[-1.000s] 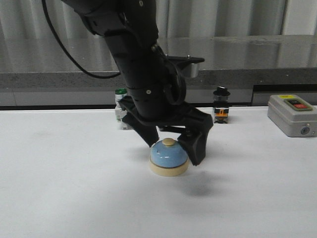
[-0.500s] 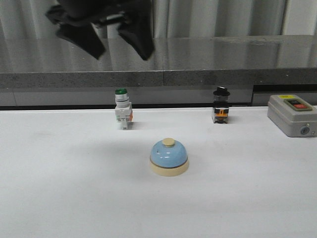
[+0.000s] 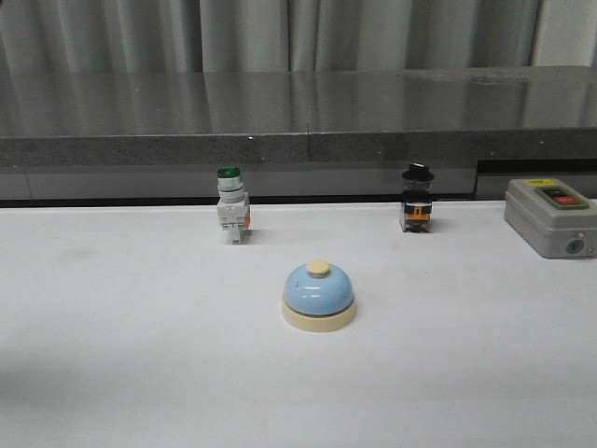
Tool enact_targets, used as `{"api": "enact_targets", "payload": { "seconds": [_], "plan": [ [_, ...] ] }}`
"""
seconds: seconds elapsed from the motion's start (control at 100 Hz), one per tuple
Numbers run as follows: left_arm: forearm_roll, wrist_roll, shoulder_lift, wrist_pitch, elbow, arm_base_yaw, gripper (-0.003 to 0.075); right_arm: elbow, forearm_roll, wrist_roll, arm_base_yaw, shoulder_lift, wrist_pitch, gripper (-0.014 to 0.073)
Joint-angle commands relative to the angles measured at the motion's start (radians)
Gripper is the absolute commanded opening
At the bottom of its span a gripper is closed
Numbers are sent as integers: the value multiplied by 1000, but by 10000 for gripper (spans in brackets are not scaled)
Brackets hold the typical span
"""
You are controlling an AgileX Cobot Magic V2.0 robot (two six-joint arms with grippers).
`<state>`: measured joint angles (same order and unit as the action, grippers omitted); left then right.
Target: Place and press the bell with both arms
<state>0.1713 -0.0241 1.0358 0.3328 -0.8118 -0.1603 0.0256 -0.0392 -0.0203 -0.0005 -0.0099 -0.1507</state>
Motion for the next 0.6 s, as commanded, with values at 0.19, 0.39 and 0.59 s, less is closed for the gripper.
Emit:
{"api": "enact_targets", "payload": {
  "seconds": [0.19, 0.39, 0.59],
  "plan": [
    [16, 10, -328, -118, 172, 18, 555, -14, 11, 2, -7, -18, 85, -60],
    [7, 9, -474, -160, 249, 18, 267, -14, 11, 2, -7, -18, 85, -60],
    [-3, 9, -502, -164, 258, 18, -20, -14, 11, 2, -7, -18, 85, -60]
  ]
}}
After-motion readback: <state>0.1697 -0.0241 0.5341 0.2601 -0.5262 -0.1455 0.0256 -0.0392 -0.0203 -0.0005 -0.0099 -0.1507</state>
